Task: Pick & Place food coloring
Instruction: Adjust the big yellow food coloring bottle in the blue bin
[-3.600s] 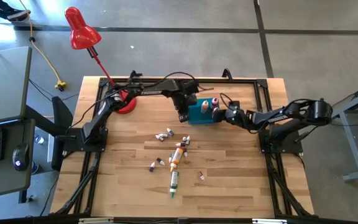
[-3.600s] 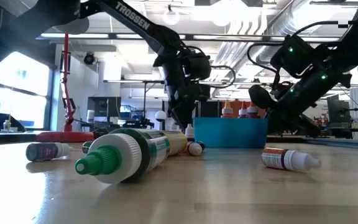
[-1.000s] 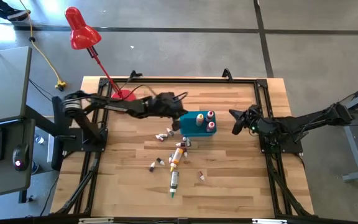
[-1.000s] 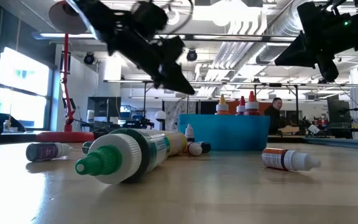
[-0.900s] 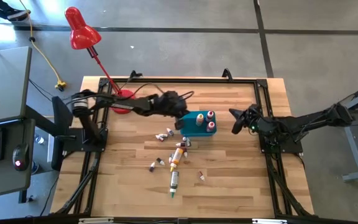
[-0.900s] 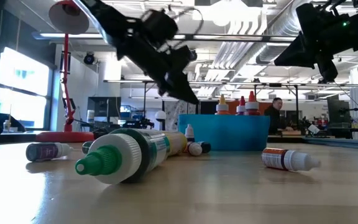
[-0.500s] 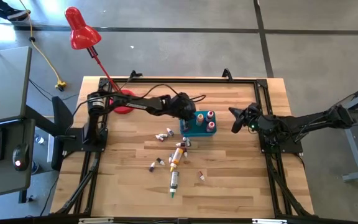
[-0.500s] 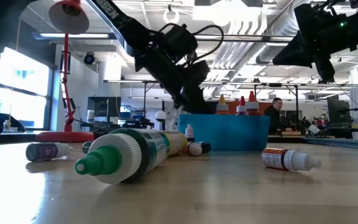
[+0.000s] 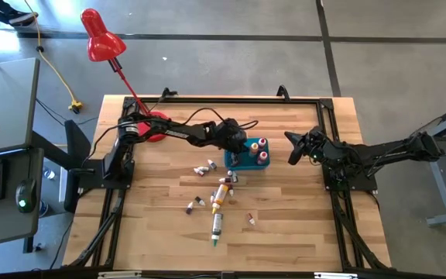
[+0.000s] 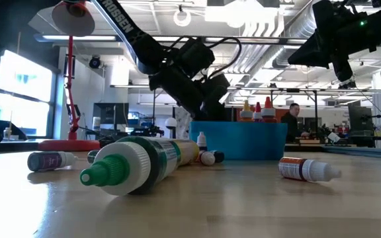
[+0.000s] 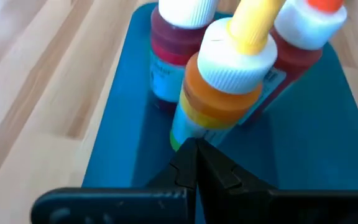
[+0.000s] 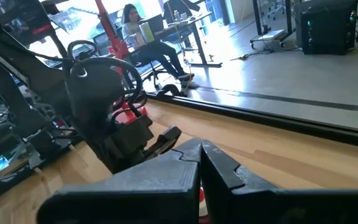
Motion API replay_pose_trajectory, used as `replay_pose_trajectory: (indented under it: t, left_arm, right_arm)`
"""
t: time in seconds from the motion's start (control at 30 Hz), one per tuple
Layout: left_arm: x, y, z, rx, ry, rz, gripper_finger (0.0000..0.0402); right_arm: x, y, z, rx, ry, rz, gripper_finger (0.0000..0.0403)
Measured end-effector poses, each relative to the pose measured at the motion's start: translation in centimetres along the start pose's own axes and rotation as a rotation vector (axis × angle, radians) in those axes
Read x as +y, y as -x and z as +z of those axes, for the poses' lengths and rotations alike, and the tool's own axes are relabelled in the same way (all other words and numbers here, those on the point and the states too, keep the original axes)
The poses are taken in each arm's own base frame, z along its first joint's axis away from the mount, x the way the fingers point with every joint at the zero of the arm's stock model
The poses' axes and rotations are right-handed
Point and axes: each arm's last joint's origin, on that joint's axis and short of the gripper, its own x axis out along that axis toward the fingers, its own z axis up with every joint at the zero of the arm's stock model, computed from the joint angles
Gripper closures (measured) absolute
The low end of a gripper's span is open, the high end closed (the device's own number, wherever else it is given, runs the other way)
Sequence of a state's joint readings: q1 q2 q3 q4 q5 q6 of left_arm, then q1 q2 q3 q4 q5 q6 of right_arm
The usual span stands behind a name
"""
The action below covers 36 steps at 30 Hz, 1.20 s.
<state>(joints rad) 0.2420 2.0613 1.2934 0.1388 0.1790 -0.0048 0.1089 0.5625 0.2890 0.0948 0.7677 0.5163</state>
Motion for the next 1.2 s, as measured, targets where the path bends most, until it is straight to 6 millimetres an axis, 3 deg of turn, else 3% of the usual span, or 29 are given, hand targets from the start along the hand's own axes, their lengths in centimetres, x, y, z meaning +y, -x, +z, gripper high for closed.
replay_pose_trajectory:
  t: [0.7, 0.87, 1.03, 1.2]
  left_arm:
    - [-0.1, -0.1, 0.3, -0.039, -0.003, -0.049, 0.0402]
    - [0.1, -1.6, -0.4, -0.014, 0.043, -0.072, 0.0402]
    - [0.4, -3.4, 0.8, -0.035, 0.045, -0.084, 0.0402]
    - [0.4, -3.6, 2.0, -0.004, 0.053, -0.092, 0.0402]
  right_arm:
    - [0.0, 0.0, 0.0, 0.000, -0.007, 0.000, 0.0403]
    - [0.0, 0.0, 0.1, -0.005, -0.012, 0.003, 0.0403]
    - [0.1, 0.0, 0.1, 0.000, -0.018, 0.023, 0.0403]
    - [0.2, 0.0, 0.1, 0.005, -0.021, 0.049, 0.0403]
